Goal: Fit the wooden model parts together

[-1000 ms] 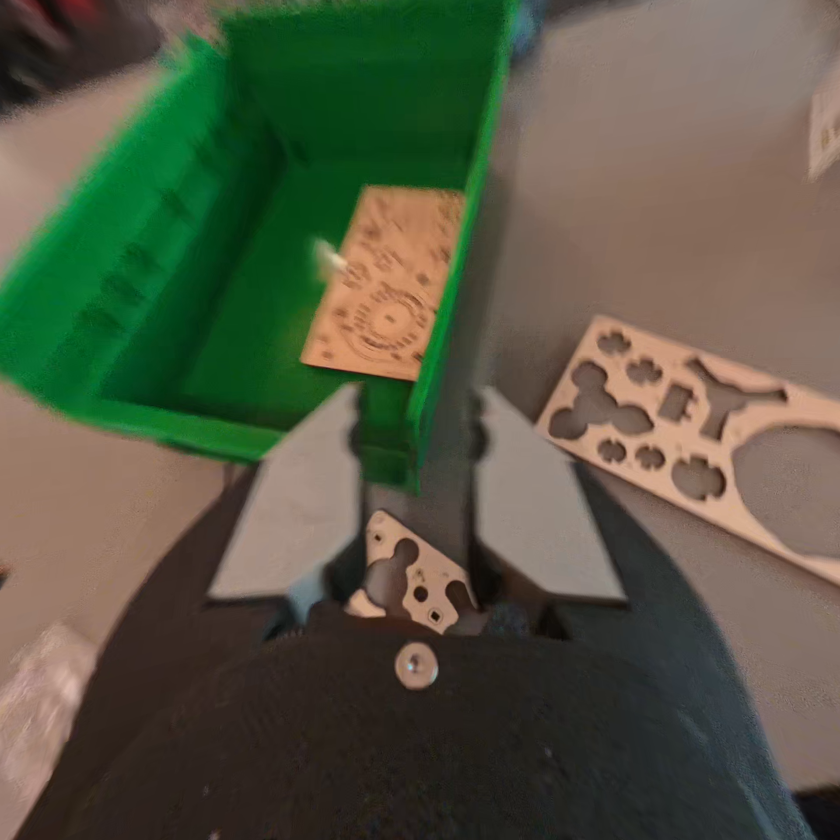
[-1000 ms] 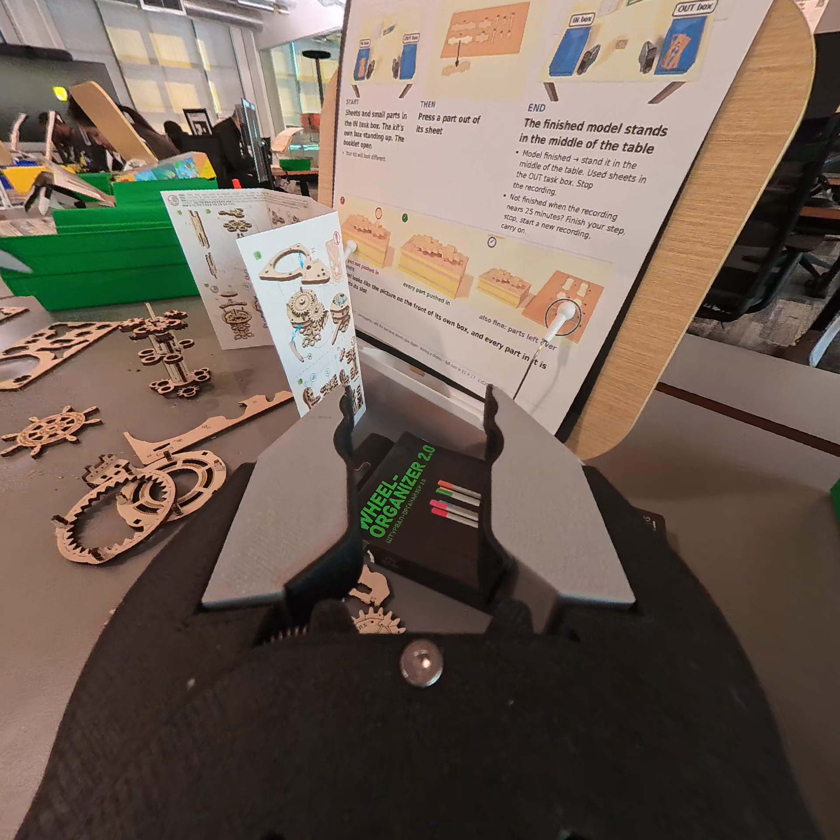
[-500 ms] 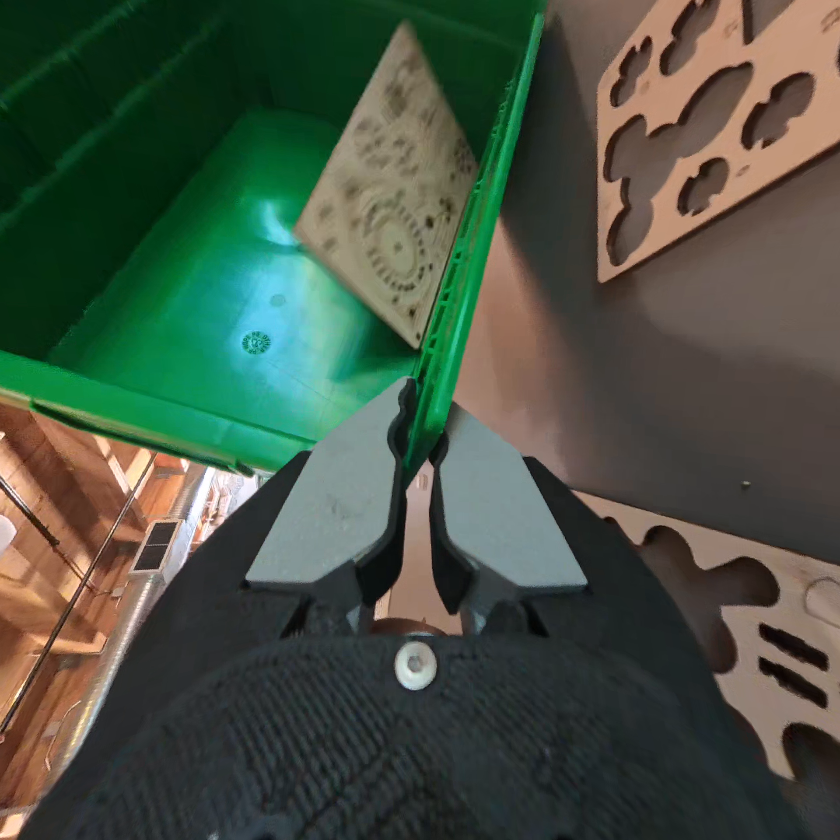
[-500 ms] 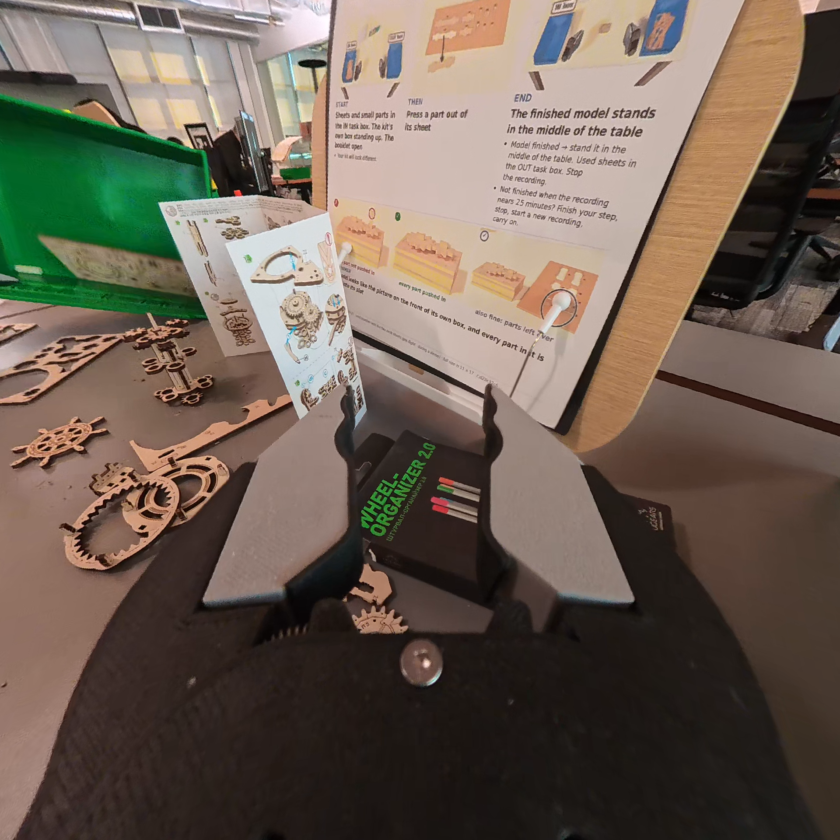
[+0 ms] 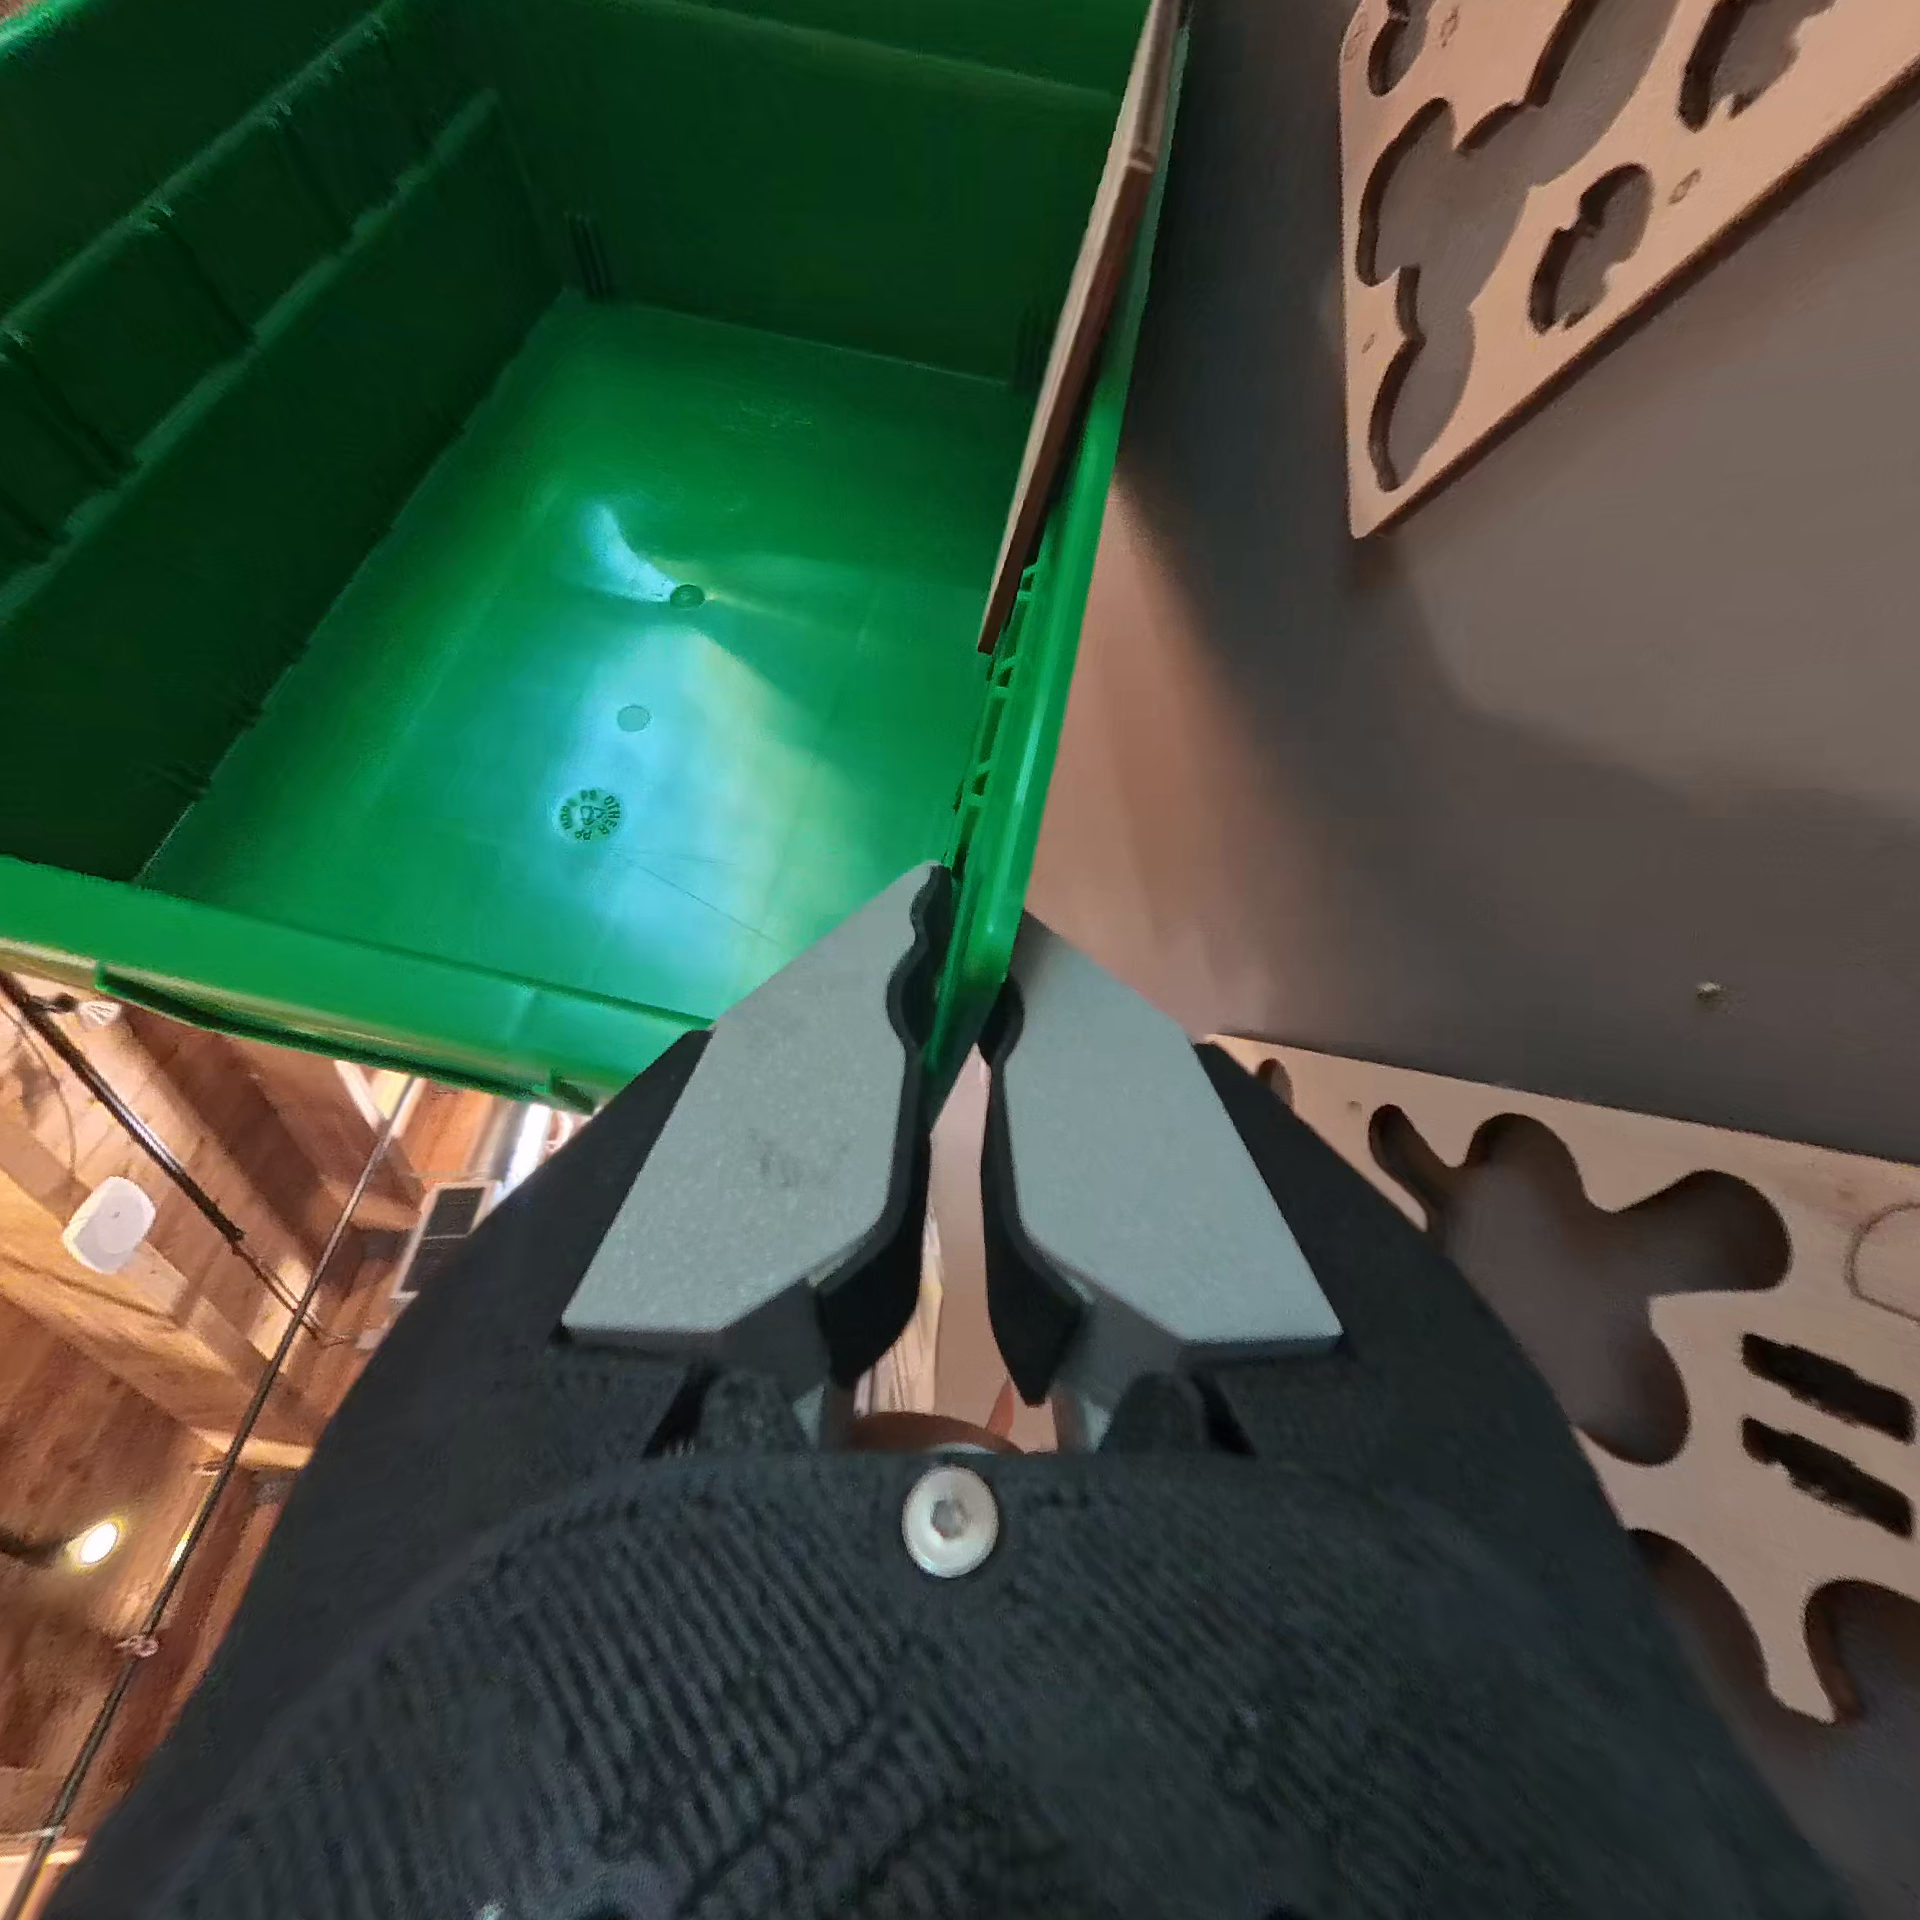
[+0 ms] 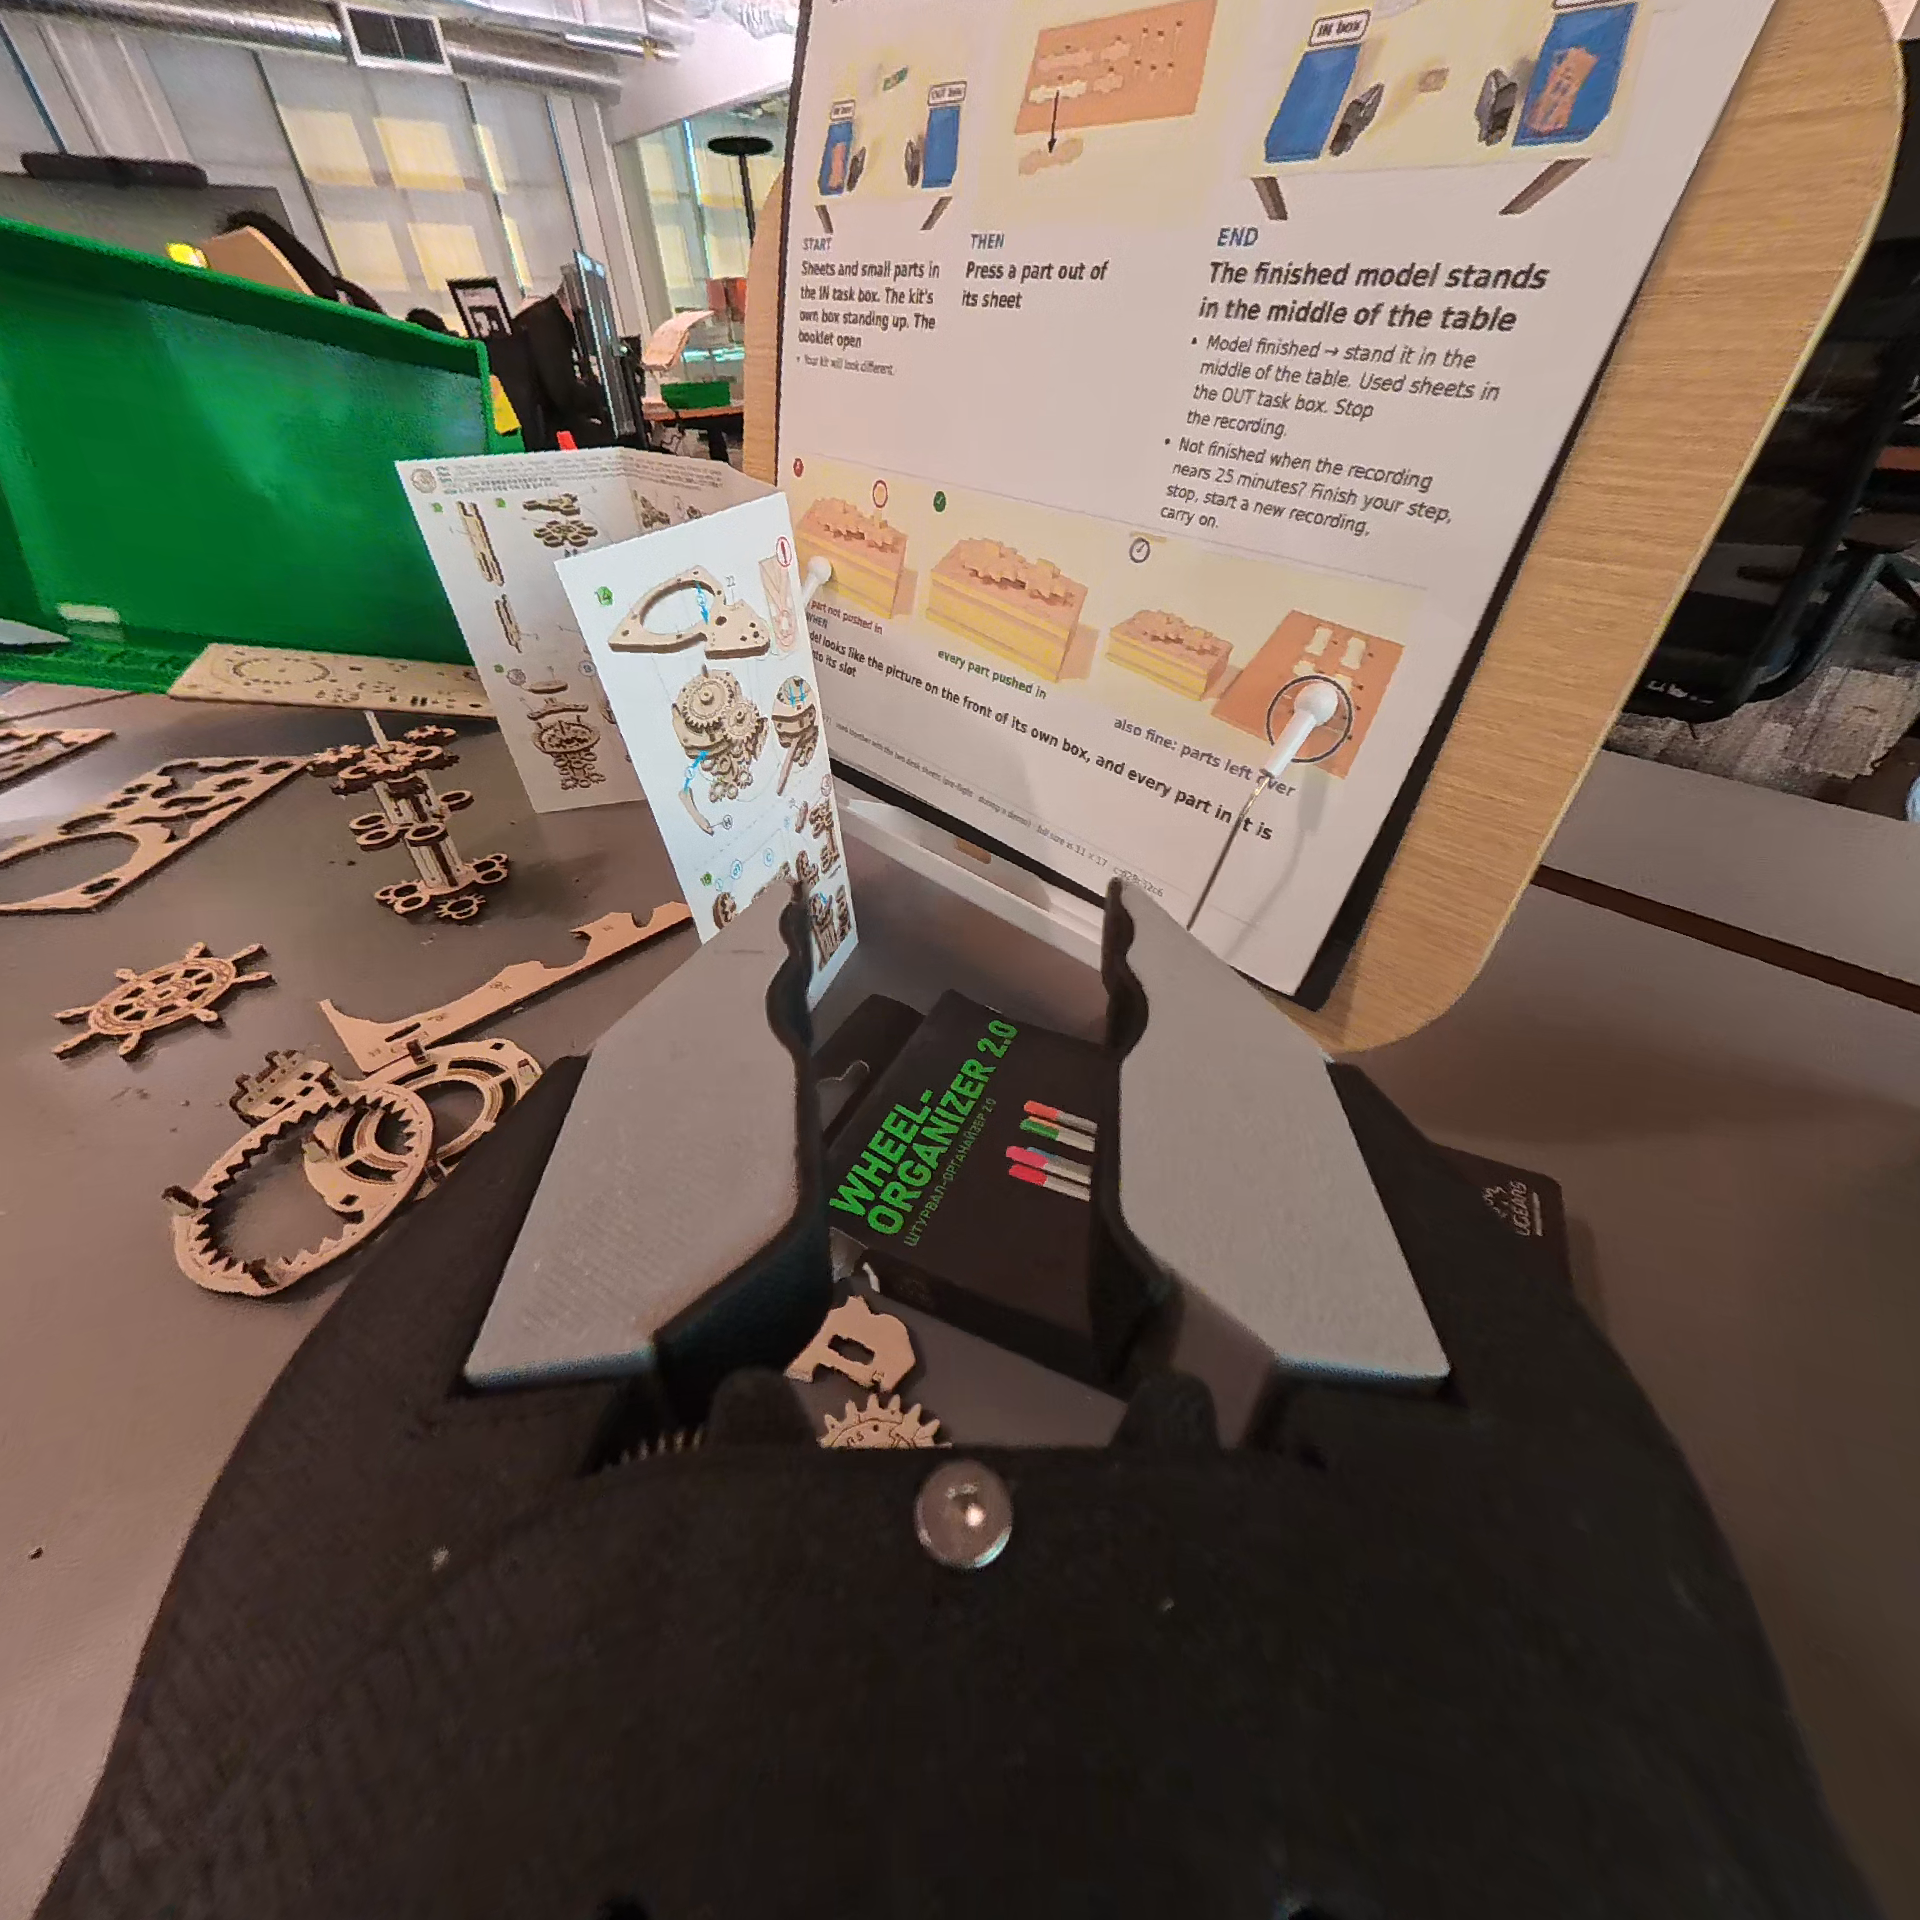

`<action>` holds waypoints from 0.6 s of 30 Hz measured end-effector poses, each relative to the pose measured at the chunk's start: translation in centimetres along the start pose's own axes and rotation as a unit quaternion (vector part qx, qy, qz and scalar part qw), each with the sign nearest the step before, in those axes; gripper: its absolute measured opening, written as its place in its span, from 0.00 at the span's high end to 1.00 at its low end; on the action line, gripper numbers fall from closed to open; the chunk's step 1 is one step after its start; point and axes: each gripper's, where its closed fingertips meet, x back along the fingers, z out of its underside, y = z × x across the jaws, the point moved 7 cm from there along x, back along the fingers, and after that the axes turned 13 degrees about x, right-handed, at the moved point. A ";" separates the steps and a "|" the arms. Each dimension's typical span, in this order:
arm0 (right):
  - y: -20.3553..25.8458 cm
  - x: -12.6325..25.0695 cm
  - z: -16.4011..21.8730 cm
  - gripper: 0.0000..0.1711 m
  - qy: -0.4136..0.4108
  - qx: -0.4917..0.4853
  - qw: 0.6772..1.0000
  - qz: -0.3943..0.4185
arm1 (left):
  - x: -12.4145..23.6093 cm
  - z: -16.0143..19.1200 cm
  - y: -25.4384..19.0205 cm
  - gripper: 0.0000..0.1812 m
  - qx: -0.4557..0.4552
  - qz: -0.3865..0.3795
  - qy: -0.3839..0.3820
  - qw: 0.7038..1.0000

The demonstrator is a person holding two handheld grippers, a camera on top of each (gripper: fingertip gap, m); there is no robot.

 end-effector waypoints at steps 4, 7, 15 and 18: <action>3.0 0.3 -3.6 0.68 -0.019 0.070 0.997 0.005 | 0.3 -0.2 0.3 1.00 -0.002 -0.004 -0.003 1.000; 12.2 -2.4 -9.7 0.66 -0.043 0.085 0.989 -0.116 | 0.8 -0.8 0.5 1.00 0.021 0.013 -0.003 1.000; 36.5 -21.9 -10.8 0.64 0.174 0.305 0.906 -0.235 | 2.2 -4.0 -0.3 1.00 0.050 0.052 -0.006 0.997; 39.0 -29.2 -8.3 0.64 0.209 0.453 0.845 -0.193 | 3.1 -4.8 -0.3 1.00 0.049 0.058 -0.015 0.997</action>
